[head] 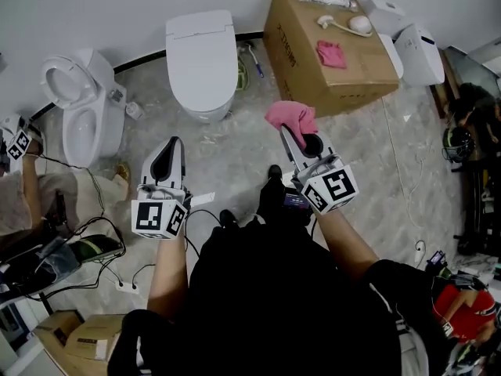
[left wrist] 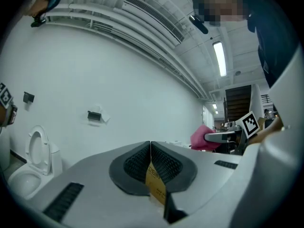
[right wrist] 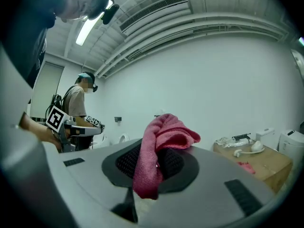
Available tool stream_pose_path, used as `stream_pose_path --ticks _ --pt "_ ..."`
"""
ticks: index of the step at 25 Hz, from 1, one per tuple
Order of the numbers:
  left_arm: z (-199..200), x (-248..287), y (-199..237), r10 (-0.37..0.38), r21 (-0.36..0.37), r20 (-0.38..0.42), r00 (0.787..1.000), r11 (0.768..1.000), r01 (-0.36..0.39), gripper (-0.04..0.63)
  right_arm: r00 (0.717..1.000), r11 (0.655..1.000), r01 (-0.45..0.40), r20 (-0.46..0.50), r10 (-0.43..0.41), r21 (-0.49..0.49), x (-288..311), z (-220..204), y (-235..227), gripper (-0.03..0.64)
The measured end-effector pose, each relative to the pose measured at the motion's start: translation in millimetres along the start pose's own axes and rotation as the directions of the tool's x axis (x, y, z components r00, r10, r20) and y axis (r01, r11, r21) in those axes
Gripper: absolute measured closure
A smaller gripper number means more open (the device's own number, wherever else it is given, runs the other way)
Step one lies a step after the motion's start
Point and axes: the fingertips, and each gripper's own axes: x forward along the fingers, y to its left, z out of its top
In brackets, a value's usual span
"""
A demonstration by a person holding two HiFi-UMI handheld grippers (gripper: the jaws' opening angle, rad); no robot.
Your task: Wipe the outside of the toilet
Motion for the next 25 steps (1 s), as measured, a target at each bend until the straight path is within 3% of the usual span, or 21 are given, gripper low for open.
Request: stream_pose_path --ticks 6,12,17,25 --pt "-43 -33 -15 -0.030 -0.086 -0.047 0.998 0.996 0.026 0.577 0.999 1.000 0.016 -0.039 -0.016 0.010 -35 -7 24 0.528" --pt "-45 -29 -38 0.004 -0.001 -0.082 0.997 1.000 -0.004 0.578 0.999 0.999 -0.021 -0.043 0.022 0.028 -52 -8 24 0.528" --pt "-21 -31 -55 0.064 0.008 -0.053 0.997 0.998 -0.064 0.578 0.996 0.995 -0.094 -0.010 0.094 -0.020 -55 -5 22 0.528" --pt "-17 -24 -127 0.068 0.059 -0.099 0.993 0.996 -0.062 0.580 0.993 0.993 -0.115 -0.004 0.115 0.032 -101 -26 -10 0.528"
